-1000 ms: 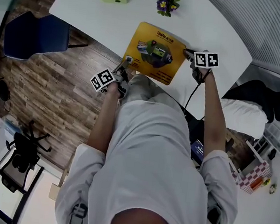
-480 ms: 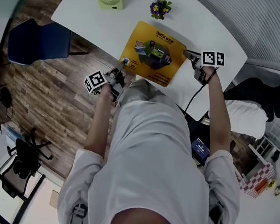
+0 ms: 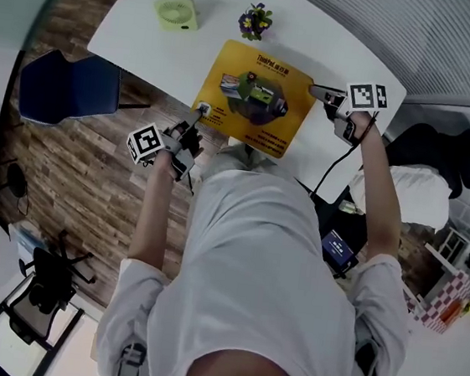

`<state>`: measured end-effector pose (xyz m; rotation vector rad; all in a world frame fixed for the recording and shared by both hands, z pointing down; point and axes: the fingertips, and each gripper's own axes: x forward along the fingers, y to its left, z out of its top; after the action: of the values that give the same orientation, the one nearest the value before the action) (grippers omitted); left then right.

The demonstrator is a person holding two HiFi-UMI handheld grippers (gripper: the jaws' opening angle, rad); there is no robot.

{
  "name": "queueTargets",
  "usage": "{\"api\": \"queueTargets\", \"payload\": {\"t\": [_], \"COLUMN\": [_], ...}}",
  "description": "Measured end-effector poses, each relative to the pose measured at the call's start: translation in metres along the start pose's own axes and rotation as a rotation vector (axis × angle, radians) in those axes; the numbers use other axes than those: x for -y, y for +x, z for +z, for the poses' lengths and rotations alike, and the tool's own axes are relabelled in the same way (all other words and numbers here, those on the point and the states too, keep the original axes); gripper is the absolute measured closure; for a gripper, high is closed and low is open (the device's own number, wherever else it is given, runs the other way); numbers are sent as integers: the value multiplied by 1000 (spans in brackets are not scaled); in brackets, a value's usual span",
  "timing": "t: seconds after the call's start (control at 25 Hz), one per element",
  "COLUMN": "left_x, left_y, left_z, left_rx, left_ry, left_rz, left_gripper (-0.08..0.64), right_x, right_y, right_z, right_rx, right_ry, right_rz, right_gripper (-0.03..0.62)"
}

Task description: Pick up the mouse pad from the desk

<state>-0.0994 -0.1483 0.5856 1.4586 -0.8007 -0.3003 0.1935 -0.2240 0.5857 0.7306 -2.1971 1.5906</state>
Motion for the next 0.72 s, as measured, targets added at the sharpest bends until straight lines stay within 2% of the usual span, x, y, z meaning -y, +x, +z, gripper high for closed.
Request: {"api": "queueTargets", "payload": {"t": [0.24,0.36,0.52,0.72], "left_x": [55,81,108,137], "left_y": [-11,-20,-24,-28], "left_z": [-4,-2,5,17], "left_rx": [-20,-9,15,54], "left_ry": [75,107,170,268], "left_rz": [-73,-102,-119,-135], "left_gripper": [558,558,558,558], "right_x": [-35,-67,-92,-112], "right_y": [-26,-38,-62,-87], "right_z": [7,15,32,50], "right_rx": [46,104,182,289], "right_ry": [-5,-10,-42,-127], "right_rz": [52,144,199,143], "right_gripper": [565,565,565,563]}}
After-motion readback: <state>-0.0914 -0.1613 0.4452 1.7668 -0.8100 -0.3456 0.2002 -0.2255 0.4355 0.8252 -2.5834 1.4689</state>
